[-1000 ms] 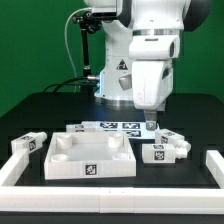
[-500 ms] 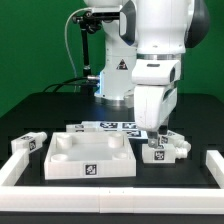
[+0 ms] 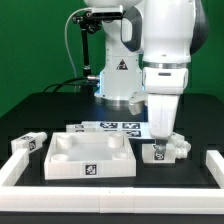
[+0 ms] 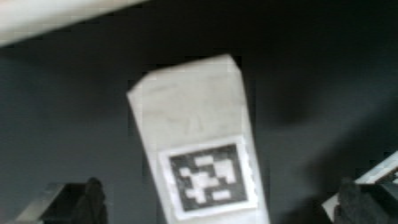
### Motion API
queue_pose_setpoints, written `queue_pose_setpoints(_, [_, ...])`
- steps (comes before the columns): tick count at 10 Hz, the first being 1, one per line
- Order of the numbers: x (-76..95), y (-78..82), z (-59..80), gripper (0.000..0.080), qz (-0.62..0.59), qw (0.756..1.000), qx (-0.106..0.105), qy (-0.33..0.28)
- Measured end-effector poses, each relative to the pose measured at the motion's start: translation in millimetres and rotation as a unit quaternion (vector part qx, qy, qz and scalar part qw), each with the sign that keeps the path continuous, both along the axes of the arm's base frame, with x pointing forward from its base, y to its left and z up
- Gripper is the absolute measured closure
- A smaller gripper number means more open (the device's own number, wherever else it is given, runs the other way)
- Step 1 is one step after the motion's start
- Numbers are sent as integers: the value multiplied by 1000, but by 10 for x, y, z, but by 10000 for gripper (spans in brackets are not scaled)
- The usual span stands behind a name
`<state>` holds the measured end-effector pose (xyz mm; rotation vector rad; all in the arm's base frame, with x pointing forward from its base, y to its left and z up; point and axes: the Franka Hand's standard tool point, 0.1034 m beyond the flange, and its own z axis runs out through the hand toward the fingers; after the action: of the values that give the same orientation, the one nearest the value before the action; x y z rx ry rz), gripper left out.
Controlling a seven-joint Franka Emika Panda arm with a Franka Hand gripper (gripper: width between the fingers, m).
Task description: Assemble one leg
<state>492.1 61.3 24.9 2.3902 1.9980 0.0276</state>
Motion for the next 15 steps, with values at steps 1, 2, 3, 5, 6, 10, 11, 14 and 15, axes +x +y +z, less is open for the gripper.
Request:
queue_pose_setpoints(1, [-40,19,-65,150,3,1000,0,7])
queue_pose_setpoints(2, [-34,-36,-140,150,4,1000,-1,14])
queue_pose_setpoints(3, [-10,-58,-155,150,1,1000,-1,14])
queue_pose_setpoints(5, [-11,-56,-156,162,1,1000,0,14])
queue_pose_setpoints(6, [-12,-56,-157,345,1,1000,0,14])
queue_pose_setpoints(10, [3,-151,142,520,-19,1000,-11,11])
queue_pose_setpoints(11, [-142,-199,281,520,-28,999,-14,9])
queue_pose_setpoints(14, [-353,-258,382,520,-54,998,-18,13])
queue_pose_setpoints(15, [-348,-258,382,520,-54,998,-18,13])
